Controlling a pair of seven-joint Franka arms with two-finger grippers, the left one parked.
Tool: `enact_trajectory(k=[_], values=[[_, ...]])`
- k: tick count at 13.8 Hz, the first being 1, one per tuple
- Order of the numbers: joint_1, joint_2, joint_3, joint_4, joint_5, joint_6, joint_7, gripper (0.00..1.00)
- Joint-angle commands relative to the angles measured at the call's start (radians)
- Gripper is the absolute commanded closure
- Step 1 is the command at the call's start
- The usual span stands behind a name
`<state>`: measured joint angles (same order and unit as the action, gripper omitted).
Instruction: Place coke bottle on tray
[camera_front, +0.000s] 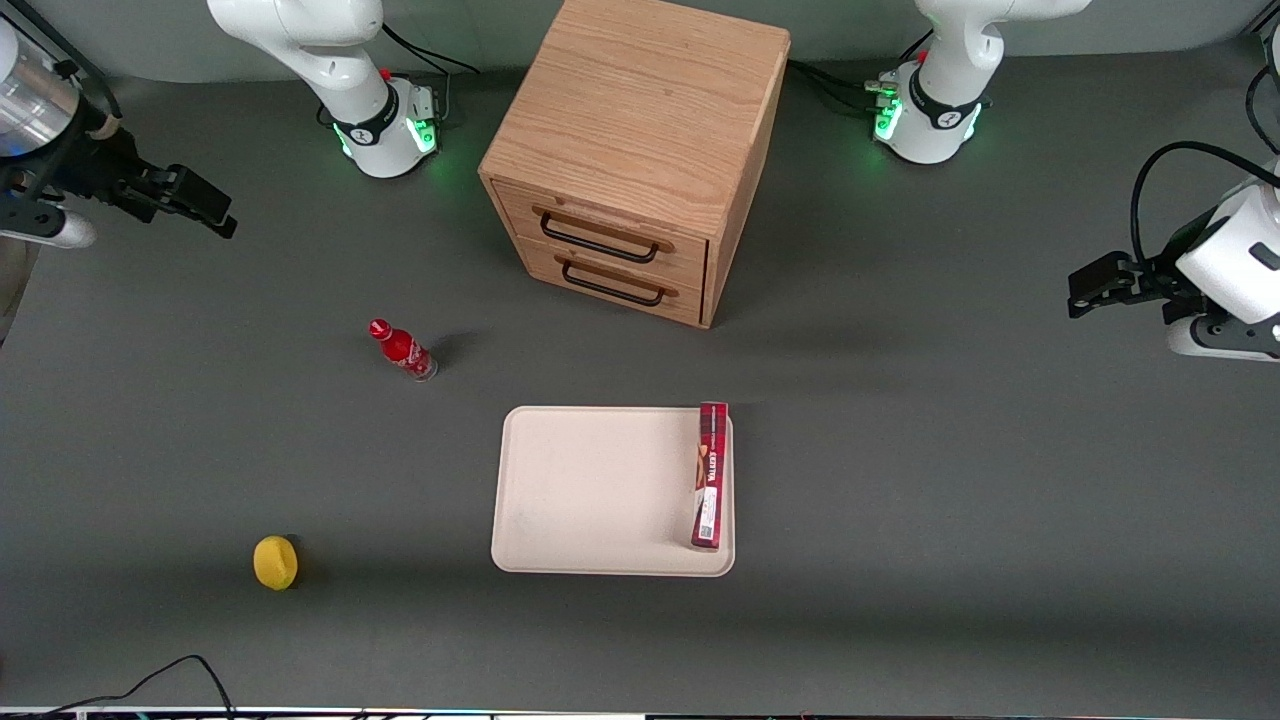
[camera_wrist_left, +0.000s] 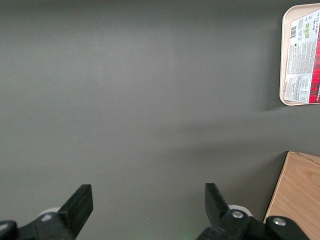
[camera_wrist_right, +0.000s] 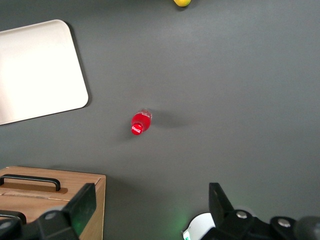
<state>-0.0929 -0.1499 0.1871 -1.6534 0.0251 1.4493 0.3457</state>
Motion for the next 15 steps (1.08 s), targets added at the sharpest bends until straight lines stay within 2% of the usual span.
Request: enact_trajectory(k=[1,10,12,15], values=[[-0.002,0.013,-0.001,0.035,0.018,-0.042,-0.007,0.0],[0.005,0.013,0.008,0.032,0.022,-0.055,-0.051,0.0],[0.007,0.018,0.014,0.035,0.074,-0.049,-0.08,0.0],[0.006,0.021,0.06,-0.012,0.082,-0.008,-0.071,0.0]])
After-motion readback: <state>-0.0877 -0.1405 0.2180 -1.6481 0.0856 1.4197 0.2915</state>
